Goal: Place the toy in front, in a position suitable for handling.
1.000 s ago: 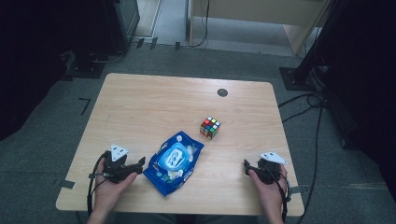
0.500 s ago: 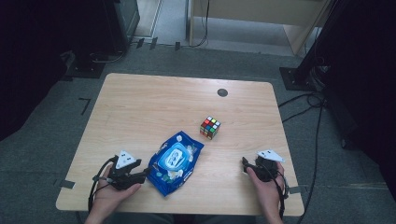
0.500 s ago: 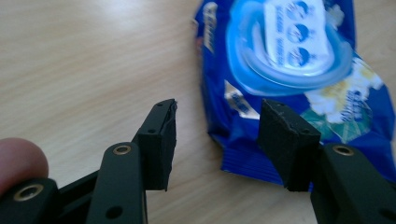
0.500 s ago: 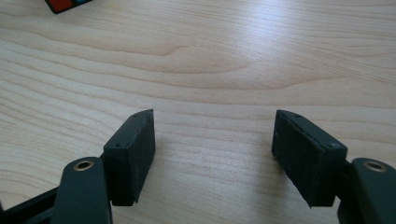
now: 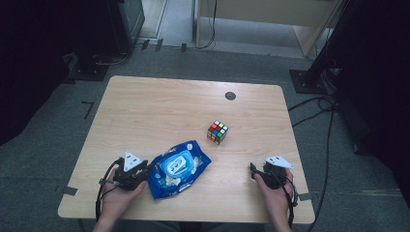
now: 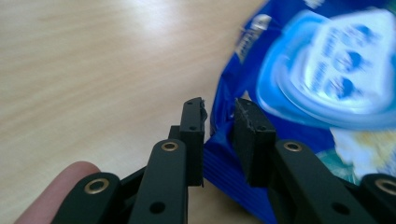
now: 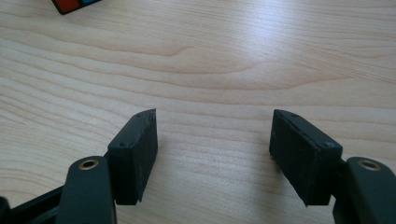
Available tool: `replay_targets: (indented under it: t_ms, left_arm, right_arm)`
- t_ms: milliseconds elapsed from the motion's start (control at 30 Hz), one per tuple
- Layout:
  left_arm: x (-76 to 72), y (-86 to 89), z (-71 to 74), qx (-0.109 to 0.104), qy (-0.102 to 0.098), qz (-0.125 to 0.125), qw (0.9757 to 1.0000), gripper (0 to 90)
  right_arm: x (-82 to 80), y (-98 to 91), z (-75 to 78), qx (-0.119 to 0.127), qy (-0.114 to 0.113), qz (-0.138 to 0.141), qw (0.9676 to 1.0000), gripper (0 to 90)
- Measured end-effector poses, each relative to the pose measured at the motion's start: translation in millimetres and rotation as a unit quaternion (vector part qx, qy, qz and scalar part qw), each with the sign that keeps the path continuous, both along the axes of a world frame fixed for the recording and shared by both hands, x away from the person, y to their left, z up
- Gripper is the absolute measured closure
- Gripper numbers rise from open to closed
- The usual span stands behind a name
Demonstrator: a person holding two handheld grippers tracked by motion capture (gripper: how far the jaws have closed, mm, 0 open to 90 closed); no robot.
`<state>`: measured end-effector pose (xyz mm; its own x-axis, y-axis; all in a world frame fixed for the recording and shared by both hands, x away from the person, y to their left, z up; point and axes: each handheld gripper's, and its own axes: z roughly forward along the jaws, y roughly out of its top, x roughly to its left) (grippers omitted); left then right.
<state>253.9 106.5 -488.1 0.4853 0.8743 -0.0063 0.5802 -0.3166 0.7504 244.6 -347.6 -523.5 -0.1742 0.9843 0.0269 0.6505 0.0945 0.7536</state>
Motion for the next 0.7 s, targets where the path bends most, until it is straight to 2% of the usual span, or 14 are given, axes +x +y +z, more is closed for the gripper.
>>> replay_targets:
  t_ms: [100, 167, 267, 333, 367, 433, 600, 700]
  left_arm:
    - [1.8, -1.7, 3.0, 0.005, -0.017, 0.01, 0.9998, 70.6]
    - [-1.7, -1.2, 7.0, -0.005, -0.025, 0.007, 0.9996, 63.6]
    - [-9.4, 0.0, 13.4, -0.025, -0.021, -0.005, 0.9995, 53.8]
    - [-16.7, -0.3, 15.7, -0.049, -0.011, -0.019, 0.9986, 50.3]
    - [-20.5, -1.6, 16.0, -0.053, -0.005, -0.026, 0.9982, 47.3]
    - [-28.3, -6.9, 15.5, -0.051, 0.003, -0.042, 0.9978, 43.0]
    - [-41.4, -23.6, 16.0, -0.022, 0.003, -0.086, 0.996, 28.5]
    - [-45.5, -29.0, 12.2, -0.005, 0.016, -0.111, 0.9937, 21.3]
  right_arm:
    - [-0.6, 1.3, 0.6, 0.002, 0.001, 0.0, 1.0, 33.6]
    - [-3.1, 3.8, 3.1, 0.005, -0.006, 0.007, 0.9999, 35.3]
    - [-7.1, 12.1, 9.2, 0.013, -0.023, 0.024, 0.9994, 37.7]
    - [-9.6, 19.4, 12.7, 0.013, -0.028, 0.036, 0.9989, 39.6]
    - [-10.6, 23.0, 13.9, 0.014, -0.031, 0.046, 0.9984, 40.1]
    - [-13.2, 30.8, 16.3, 0.023, -0.033, 0.063, 0.9972, 41.5]
    - [-17.5, 53.7, 21.6, 0.048, -0.037, 0.112, 0.9919, 44.5]
    - [-17.9, 68.2, 24.7, 0.077, -0.038, 0.139, 0.9866, 46.5]
